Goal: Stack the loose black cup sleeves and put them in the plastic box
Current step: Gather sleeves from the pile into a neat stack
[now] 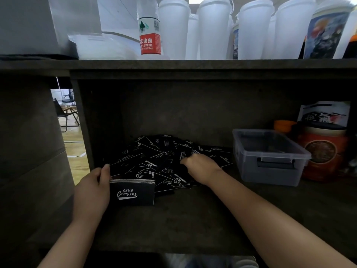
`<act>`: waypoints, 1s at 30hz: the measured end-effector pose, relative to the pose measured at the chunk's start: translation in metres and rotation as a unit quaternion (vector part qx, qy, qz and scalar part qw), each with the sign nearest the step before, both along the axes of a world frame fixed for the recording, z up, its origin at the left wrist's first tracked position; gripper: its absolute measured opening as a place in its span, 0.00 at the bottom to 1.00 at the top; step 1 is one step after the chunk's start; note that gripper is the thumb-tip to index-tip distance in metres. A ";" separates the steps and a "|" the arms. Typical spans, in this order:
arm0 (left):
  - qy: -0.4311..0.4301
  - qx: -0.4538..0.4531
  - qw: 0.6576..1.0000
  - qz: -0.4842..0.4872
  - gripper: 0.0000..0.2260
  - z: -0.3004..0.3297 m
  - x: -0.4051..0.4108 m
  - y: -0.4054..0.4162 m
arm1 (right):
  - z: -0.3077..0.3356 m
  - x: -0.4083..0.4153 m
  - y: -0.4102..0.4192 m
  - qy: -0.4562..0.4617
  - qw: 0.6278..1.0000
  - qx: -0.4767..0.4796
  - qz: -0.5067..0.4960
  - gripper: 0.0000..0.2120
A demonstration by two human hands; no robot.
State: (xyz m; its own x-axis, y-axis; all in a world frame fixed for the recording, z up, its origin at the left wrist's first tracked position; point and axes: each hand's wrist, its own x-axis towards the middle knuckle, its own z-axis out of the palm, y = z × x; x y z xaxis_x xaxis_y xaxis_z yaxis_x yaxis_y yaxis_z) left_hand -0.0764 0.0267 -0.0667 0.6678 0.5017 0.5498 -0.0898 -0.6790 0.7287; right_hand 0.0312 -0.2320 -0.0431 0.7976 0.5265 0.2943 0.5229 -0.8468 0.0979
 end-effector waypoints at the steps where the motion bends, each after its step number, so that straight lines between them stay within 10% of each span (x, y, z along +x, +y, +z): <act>1: -0.002 0.000 1.000 0.000 0.22 0.000 0.000 0.000 | 0.001 0.000 0.001 0.004 1.000 0.025 0.007 0.18; 5: -0.004 -0.001 1.000 0.001 0.22 0.000 0.001 -0.002 | -0.001 -0.001 0.007 0.054 0.985 0.161 -0.004 0.11; 16: -0.005 0.011 1.000 0.007 0.21 0.000 0.002 0.001 | 0.000 -0.026 -0.005 0.161 0.980 0.113 -0.004 0.32; 25: 0.003 0.000 1.000 0.001 0.21 0.000 0.000 0.000 | 0.016 -0.049 0.009 -0.014 0.999 -0.042 -0.002 0.10; 30: 0.003 -0.010 1.000 -0.004 0.22 0.001 0.000 0.000 | 0.031 -0.045 -0.015 -0.244 0.963 0.117 -0.016 0.07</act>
State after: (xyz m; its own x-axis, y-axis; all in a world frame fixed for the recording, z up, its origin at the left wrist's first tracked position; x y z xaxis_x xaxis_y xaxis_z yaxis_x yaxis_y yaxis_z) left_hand -0.0766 0.0269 -0.0658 0.6758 0.5068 0.5352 -0.0904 -0.6636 0.7426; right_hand -0.0139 -0.2466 -0.0125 0.5492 0.3782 0.7452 0.4369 -0.8901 0.1298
